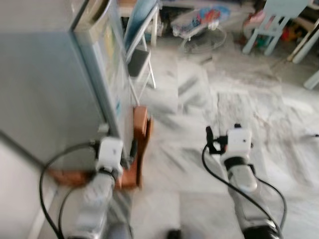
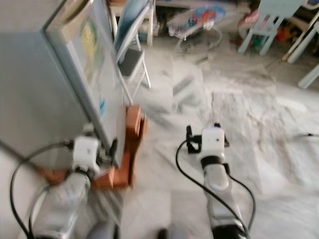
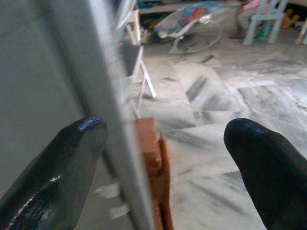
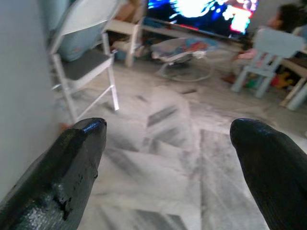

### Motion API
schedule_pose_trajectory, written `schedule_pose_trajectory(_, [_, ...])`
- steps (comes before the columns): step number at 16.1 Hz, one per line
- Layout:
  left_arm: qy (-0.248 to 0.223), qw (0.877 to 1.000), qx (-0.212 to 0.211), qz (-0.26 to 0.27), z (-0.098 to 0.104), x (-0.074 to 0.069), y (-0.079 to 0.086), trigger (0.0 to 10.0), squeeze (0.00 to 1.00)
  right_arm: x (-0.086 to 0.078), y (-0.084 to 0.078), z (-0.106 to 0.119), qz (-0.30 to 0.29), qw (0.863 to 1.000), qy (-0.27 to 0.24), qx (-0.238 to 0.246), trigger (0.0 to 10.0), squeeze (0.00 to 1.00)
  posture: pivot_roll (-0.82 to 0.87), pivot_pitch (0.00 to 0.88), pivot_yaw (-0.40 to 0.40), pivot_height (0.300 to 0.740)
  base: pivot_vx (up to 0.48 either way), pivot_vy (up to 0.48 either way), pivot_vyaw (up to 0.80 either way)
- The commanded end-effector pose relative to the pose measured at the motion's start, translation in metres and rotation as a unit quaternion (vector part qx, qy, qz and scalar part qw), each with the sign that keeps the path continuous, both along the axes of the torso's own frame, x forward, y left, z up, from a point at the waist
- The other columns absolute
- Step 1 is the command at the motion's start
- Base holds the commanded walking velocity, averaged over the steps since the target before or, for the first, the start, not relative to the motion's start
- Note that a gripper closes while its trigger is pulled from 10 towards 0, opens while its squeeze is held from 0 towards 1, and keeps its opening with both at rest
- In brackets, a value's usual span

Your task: Restocking fridge

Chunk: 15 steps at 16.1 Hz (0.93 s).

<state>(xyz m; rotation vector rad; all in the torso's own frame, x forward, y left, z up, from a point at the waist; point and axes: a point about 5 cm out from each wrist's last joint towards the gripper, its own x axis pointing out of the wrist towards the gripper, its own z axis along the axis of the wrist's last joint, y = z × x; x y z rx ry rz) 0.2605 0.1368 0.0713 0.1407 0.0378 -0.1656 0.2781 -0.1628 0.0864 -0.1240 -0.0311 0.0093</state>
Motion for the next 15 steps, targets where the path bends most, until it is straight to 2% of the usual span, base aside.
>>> schedule_pose_trajectory(1, [0.009,1.0,-0.004,-0.004,-0.003,0.003,0.0,10.0,0.0,-0.001,-0.004,-0.001,-0.006,1.0,0.005,-0.003,10.0,0.0,0.14,0.125,-0.076,0.74,0.0,0.0,0.0])
schedule_pose_trajectory(2, [0.005,1.0,-0.002,-0.017,-0.001,0.011,-0.005,10.0,0.0,-0.001,-0.006,-0.004,-0.009,1.0,0.014,-0.007,10.0,0.0,0.14,0.125,-0.077,0.74,0.0,0.0,0.0])
schedule_pose_trajectory(4, [-0.01,1.0,-0.003,0.012,0.008,0.034,0.001,10.0,0.0,-0.004,-0.007,-0.007,-0.005,1.0,0.024,-0.012,10.0,0.0,0.13,0.129,-0.079,0.74,0.0,0.0,0.0])
schedule_pose_trajectory(5, [-0.01,0.999,-0.027,0.019,0.012,0.044,0.002,10.0,0.0,-0.006,-0.006,-0.007,-0.004,1.0,0.027,-0.011,10.0,0.0,0.11,0.14,-0.083,0.74,0.0,0.0,0.0])
schedule_pose_trajectory(9, [-0.02,0.999,-0.029,0.0,0.02,0.06,-0.007,10.0,0.0,-0.01,-0.009,-0.01,-0.005,0.999,0.036,-0.017,10.0,0.0,0.09,0.151,-0.075,0.74,0.0,0.0,0.0])
schedule_pose_trajectory(11, [-0.023,0.999,-0.027,0.002,0.019,0.063,-0.007,10.0,0.0,-0.02,-0.01,-0.015,0.006,0.999,0.054,0.006,10.0,0.0,0.09,0.156,-0.076,0.74,0.0,0.0,0.0])
schedule_pose_trajectory(15, [-0.026,0.999,-0.025,0.029,0.022,0.073,-0.001,10.0,0.0,-0.053,-0.021,-0.027,0.031,0.995,0.089,-0.017,10.0,0.0,0.06,0.163,-0.078,0.74,0.0,0.0,0.0])
